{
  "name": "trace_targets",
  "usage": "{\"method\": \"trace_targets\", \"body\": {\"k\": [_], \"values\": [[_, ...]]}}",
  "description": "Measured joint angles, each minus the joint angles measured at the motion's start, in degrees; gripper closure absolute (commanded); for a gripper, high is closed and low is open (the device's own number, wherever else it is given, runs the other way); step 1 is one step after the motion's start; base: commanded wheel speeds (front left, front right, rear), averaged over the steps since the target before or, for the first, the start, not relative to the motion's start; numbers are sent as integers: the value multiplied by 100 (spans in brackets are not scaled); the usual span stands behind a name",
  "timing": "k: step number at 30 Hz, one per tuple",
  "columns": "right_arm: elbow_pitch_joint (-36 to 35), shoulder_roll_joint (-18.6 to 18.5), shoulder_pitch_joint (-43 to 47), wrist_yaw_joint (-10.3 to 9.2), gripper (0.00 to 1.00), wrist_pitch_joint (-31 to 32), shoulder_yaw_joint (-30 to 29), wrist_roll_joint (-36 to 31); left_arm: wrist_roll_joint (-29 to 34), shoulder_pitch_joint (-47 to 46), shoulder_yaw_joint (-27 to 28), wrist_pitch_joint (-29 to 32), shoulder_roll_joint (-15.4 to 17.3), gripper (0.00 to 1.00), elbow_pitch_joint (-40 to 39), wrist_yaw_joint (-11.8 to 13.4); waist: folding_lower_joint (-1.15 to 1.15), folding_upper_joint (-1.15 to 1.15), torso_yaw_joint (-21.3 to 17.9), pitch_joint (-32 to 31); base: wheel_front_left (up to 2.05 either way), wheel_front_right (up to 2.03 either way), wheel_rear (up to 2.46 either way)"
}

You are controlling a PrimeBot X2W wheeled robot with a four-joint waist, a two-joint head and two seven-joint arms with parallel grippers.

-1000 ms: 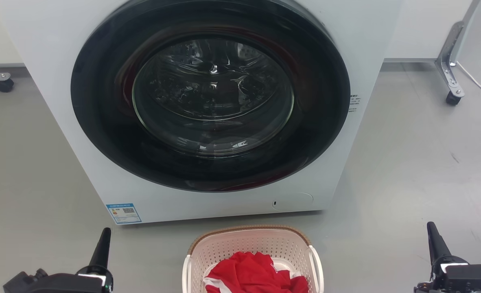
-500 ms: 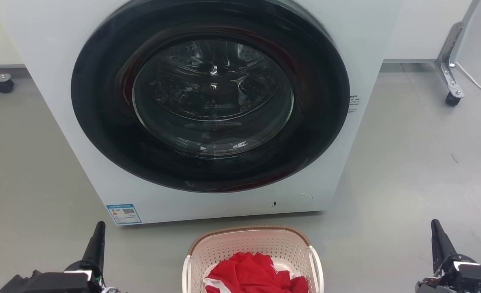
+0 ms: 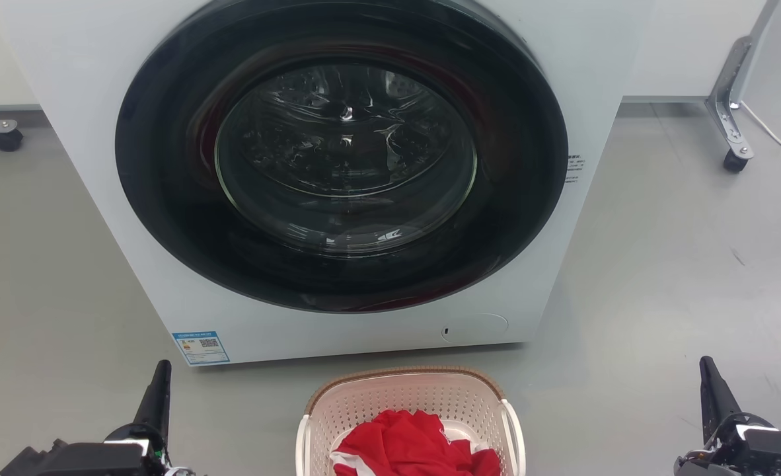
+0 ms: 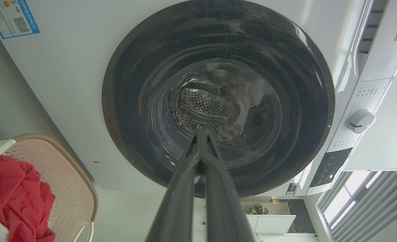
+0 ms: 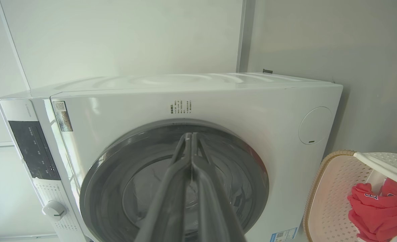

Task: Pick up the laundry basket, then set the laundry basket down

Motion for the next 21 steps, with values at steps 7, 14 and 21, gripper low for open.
{"method": "trace_targets", "body": {"k": [7,14,21], "values": [[0,1,0,0,100,0,0,0,0,0,0,0,0,100,0,0,0,0,0,0,0,0,0],[0,1,0,4,100,0,0,1,-1,0,0,0,0,100,1,0,0,0,0,0,0,0,0],[0,1,0,5,100,0,0,3,-1,0,0,0,0,100,2,0,0,0,0,0,0,0,0]]}}
